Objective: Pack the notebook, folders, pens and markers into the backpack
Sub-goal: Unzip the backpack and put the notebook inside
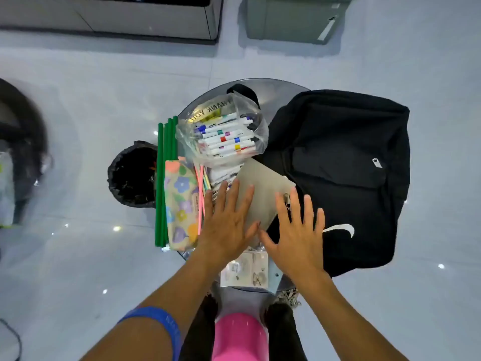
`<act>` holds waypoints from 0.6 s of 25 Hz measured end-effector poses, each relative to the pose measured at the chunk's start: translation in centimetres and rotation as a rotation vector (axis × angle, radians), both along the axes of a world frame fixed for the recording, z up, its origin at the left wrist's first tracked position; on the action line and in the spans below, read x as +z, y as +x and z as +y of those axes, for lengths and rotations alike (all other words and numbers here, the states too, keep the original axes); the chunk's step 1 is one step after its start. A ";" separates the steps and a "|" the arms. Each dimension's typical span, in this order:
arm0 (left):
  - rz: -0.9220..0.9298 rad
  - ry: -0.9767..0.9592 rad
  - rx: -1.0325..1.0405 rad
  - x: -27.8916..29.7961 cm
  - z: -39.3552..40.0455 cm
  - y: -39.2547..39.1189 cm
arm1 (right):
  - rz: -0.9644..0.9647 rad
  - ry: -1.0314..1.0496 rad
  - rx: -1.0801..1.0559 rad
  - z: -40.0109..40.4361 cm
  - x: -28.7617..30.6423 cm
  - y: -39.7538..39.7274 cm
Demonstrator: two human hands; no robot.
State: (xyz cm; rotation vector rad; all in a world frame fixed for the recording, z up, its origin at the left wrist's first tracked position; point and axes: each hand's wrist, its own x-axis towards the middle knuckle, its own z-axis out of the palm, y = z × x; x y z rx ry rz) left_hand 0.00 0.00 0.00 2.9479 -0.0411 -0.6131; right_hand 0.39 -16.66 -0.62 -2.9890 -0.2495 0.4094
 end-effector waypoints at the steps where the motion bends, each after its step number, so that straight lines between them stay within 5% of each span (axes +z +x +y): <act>1: -0.048 -0.014 -0.072 -1.9 0.0 0.7 | -0.020 -0.017 0.105 0.0 -1.3 0.8; 6: -0.174 -0.048 -0.149 -9.5 -1.0 2.5 | -0.184 -0.033 0.463 -1.9 -7.3 5.2; 15: -0.300 0.053 -0.252 -12.2 -0.6 2.1 | -0.336 0.236 0.410 -1.9 -12.8 4.0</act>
